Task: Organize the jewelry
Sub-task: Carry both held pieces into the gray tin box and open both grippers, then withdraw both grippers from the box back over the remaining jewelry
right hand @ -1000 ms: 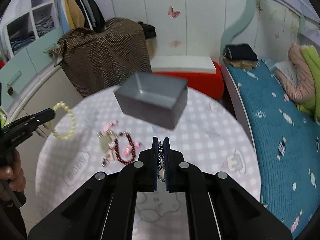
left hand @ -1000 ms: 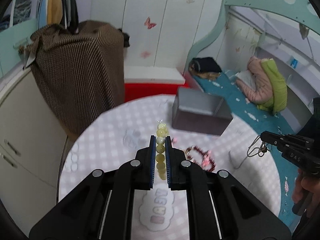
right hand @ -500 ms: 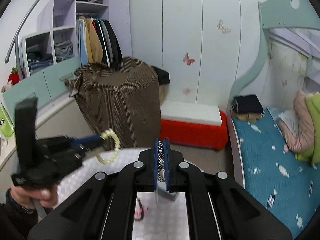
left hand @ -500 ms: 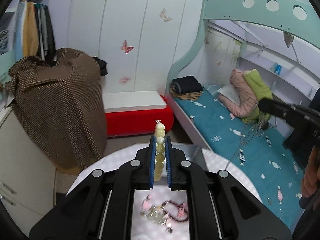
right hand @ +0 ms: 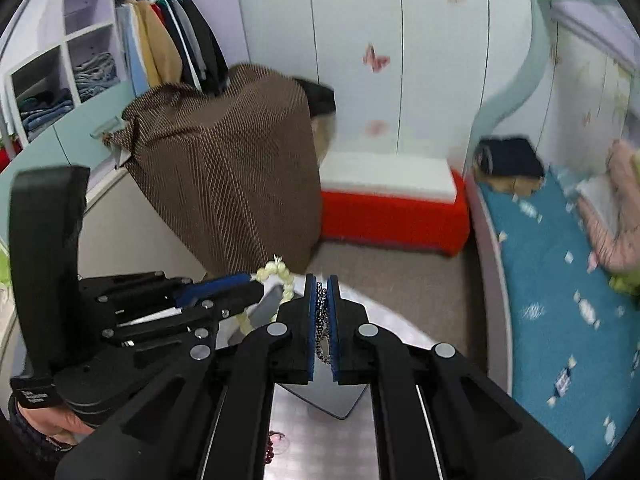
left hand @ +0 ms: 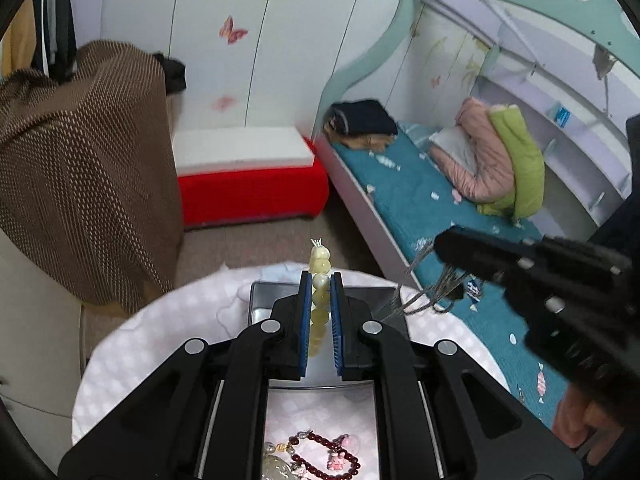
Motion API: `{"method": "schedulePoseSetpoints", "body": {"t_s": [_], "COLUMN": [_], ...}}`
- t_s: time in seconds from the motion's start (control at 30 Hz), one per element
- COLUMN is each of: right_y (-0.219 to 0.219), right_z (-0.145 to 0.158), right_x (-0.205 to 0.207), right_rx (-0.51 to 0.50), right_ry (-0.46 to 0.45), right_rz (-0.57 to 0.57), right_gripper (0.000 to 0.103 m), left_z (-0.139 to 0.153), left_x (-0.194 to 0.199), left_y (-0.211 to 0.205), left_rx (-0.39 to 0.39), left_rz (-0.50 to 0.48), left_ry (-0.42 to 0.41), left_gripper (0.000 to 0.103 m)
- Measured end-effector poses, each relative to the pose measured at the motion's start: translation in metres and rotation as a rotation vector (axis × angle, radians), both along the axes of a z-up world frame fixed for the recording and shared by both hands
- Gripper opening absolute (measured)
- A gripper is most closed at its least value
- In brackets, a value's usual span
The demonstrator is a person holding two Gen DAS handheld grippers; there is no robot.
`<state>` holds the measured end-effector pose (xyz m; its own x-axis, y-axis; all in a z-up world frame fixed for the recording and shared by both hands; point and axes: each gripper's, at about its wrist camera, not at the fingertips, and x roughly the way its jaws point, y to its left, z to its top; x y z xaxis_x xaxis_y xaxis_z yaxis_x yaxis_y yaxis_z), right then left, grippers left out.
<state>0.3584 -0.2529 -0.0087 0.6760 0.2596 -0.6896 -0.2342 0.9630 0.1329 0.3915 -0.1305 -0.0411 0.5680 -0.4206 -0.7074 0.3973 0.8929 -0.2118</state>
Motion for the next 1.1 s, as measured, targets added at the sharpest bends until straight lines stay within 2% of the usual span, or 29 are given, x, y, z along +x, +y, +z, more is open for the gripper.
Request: {"method": "schedulePoseSetpoints", "body": {"t_s": [0.03, 0.1, 0.13, 0.17, 0.2, 0.23, 0.27, 0.33, 0.37, 0.7, 0.9, 1.1], "right_y": [-0.002, -0.004, -0.006, -0.007, -0.008, -0.01, -0.014, -0.02, -0.023, -0.033, -0.021, -0.01], "right_z": [-0.009, -0.018, -0.019, -0.021, -0.021, -0.021, -0.021, -0.019, -0.017, 0.012, 0.031, 0.03], "right_x": [0.004, 0.007, 0.008, 0.007, 0.007, 0.004, 0.003, -0.002, -0.005, -0.059, -0.09, -0.118], "right_rx": [-0.001, 0.017, 0.019, 0.019, 0.016, 0.027, 0.034, 0.039, 0.06, 0.115, 0.085, 0.057], "right_ry": [0.02, 0.039, 0.044, 0.045, 0.042, 0.039, 0.037, 0.017, 0.004, -0.126, -0.192, -0.216], "right_rz": [-0.007, -0.022, -0.029, -0.035, -0.043, -0.047, -0.059, -0.09, -0.1, -0.232, -0.228, -0.224], "right_gripper": [0.006, 0.008, 0.015, 0.017, 0.027, 0.044, 0.053, 0.088, 0.094, 0.096, 0.096, 0.096], "left_z": [-0.006, -0.013, -0.015, -0.014, -0.012, -0.009, -0.008, -0.005, -0.002, 0.034, 0.044, 0.042], "left_x": [0.004, 0.009, 0.009, 0.008, 0.006, 0.002, 0.0, -0.007, -0.012, -0.098, -0.138, -0.168], "left_y": [0.0, 0.001, 0.005, 0.01, 0.015, 0.02, 0.026, 0.035, 0.039, 0.077, 0.09, 0.101], "left_rx": [0.004, 0.016, 0.022, 0.032, 0.033, 0.024, 0.017, 0.021, 0.028, 0.086, 0.109, 0.134], "left_rz": [0.008, 0.021, 0.039, 0.077, 0.101, 0.114, 0.119, 0.145, 0.162, 0.312, 0.352, 0.39], "left_ry": [0.014, 0.035, 0.035, 0.017, -0.004, -0.024, -0.024, -0.027, -0.039, -0.214, -0.271, -0.306], "left_gripper": [0.01, 0.032, 0.07, 0.088, 0.092, 0.092, 0.092, 0.094, 0.095, 0.098, 0.098, 0.098]}}
